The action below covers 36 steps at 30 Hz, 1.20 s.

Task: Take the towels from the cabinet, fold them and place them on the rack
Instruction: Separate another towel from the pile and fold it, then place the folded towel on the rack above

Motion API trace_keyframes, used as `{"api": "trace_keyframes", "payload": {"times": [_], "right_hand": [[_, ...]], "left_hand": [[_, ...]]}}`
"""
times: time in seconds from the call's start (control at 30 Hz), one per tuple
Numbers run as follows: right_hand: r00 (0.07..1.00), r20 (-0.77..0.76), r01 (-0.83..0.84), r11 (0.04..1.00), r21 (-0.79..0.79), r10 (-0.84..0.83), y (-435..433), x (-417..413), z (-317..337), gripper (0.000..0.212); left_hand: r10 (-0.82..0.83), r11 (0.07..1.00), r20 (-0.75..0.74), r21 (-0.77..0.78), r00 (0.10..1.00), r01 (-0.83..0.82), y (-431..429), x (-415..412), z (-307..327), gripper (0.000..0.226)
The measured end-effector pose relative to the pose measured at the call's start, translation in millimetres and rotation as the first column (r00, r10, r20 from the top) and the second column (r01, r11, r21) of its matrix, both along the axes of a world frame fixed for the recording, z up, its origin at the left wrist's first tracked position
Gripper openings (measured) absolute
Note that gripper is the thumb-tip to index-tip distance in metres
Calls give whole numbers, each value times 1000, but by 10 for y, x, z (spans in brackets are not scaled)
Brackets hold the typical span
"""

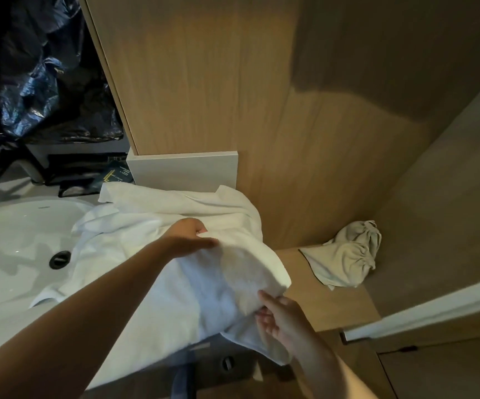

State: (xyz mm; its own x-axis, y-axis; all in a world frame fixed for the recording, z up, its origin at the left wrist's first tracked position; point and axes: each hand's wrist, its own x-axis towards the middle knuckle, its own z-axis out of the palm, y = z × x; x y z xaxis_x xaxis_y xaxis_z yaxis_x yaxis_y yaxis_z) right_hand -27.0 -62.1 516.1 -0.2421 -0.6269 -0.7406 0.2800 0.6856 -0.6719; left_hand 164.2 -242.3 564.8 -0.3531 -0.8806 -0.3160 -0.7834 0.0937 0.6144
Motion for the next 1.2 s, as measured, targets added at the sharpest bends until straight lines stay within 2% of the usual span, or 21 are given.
{"api": "trace_keyframes", "payload": {"times": [0.07, 0.17, 0.33, 0.43, 0.5, 0.6, 0.67, 0.8, 0.9, 1.0, 1.1, 1.2], "right_hand": [[974, 189, 129, 991, -19, -123, 26, 17, -12, 29], [952, 283, 154, 983, -99, -121, 81, 42, 33, 32], [979, 200, 95, 968, -231, -48, 96, 99, 339, 29], [989, 146, 66, 914, -401, -8, 42, 65, 779, 12], [999, 10, 36, 852, -522, -36, -36, 32, 1197, 17], [966, -230, -67, 740, -670, -121, -128, 29, 1896, 25], [942, -294, -115, 666, -737, -163, -145, 66, 2356, 18], [933, -279, -126, 517, -847, -228, -33, 170, 3324, 11], [897, -275, -158, 330, -930, -346, 176, 297, 3955, 12], [857, -227, -171, 159, -972, -464, 426, 430, 4434, 37], [749, -341, -359, 83, -929, -568, 661, 505, 4751, 51], [585, -496, -577, 100, -810, -641, 825, 565, 5028, 39]], "left_hand": [[44, 999, -65, -21, 997, -45, 64, 47, 110, 38], [74, 994, -158, -63, 985, -84, 243, 146, 292, 38], [174, 968, -395, -100, 902, -230, 652, 349, 772, 34], [97, 956, -514, -189, 852, -223, 863, 408, 1219, 29], [14, 932, -553, -295, 833, -211, 964, 459, 1547, 22], [-79, 871, -536, -448, 841, -203, 1091, 541, 2050, 26], [-128, 814, -566, -529, 814, -240, 1161, 627, 2360, 29], [-274, 719, -631, -635, 726, -281, 1230, 717, 3086, 35], [-377, 666, -643, -688, 667, -286, 1343, 833, 3682, 35], [-471, 575, -570, -777, 673, -256, 1500, 905, 4187, 34], [-538, 461, -471, -859, 699, -224, 1606, 979, 4525, 35], [-576, 357, -369, -916, 730, -181, 1669, 1060, 4813, 39]]}}
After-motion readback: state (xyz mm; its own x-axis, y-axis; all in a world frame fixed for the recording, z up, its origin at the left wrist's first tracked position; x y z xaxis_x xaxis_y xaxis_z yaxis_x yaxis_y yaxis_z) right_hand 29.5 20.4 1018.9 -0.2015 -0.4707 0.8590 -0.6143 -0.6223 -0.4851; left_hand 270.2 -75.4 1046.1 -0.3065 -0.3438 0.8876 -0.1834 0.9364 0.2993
